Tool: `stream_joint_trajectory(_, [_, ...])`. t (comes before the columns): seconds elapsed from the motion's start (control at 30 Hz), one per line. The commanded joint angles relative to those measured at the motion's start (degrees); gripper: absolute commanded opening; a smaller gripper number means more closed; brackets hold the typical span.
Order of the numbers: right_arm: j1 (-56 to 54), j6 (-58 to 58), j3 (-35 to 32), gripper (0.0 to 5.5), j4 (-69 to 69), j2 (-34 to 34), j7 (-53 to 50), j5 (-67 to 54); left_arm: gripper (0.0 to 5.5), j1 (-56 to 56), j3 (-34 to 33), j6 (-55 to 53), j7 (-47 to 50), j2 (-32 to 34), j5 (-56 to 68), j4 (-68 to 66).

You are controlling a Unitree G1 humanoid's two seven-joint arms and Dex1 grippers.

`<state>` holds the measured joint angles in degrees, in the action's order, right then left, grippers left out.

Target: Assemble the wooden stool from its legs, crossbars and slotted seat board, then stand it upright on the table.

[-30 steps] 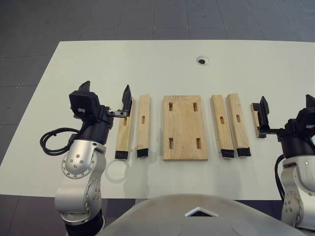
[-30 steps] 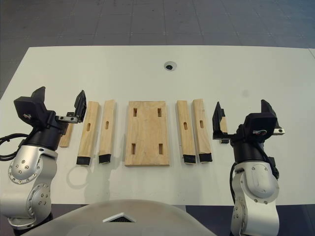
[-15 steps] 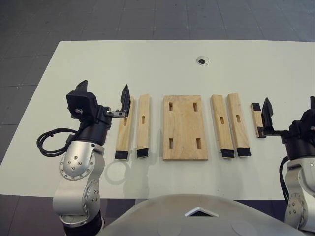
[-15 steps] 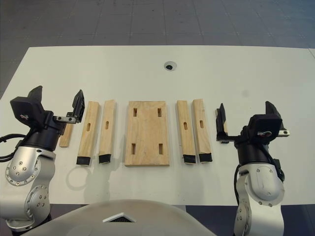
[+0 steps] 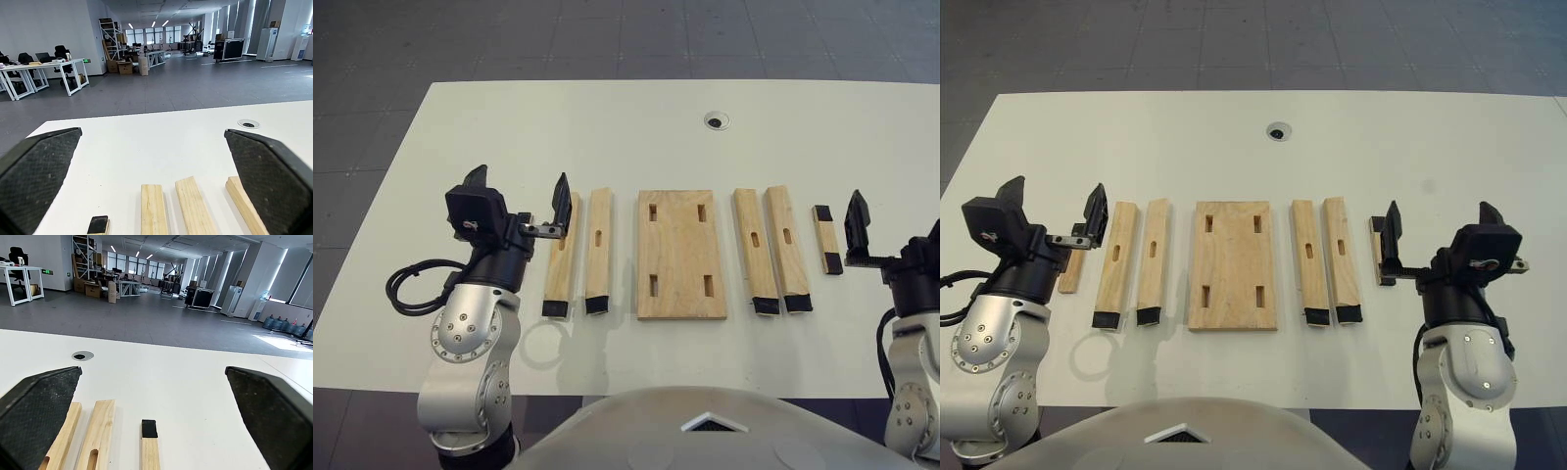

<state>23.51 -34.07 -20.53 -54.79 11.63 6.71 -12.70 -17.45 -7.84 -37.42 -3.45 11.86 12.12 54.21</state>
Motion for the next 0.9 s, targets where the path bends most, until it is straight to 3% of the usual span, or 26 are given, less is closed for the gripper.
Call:
stream_joint_trajectory(0.03, [-1.31, -1.84, -0.61, 5.5, -1.42, -0.91, -0.91, -2.42, 5.46, -0.03, -0.91, -0.9, -0.06, 0.7, -0.38, 0.65])
stream_joint_trajectory(0.27, [4.03, -5.79, 0.84, 5.5, 4.01, 1.21, 1.3, -2.2, 5.46, -0.01, -1.05, -1.11, -0.32, 0.93, -0.3, 1.02])
stream_joint_trajectory(0.43, [5.72, -6.94, -0.15, 5.5, 8.0, 6.96, 5.0, -1.11, 5.46, -1.93, -2.54, -0.93, -0.06, 0.63, -0.08, 2.55])
stream_joint_trajectory(0.73, [8.13, -0.18, 5.79, 5.5, 18.83, 10.07, 8.34, 4.35, 5.46, -2.92, -3.69, -1.3, 0.01, 0.31, 0.58, 4.1])
stream_joint_trajectory(0.9, [6.56, 4.59, 5.63, 5.5, 27.8, 10.18, 8.94, 5.62, 5.46, -3.11, -3.57, -1.78, 0.32, -0.03, 0.89, 4.7])
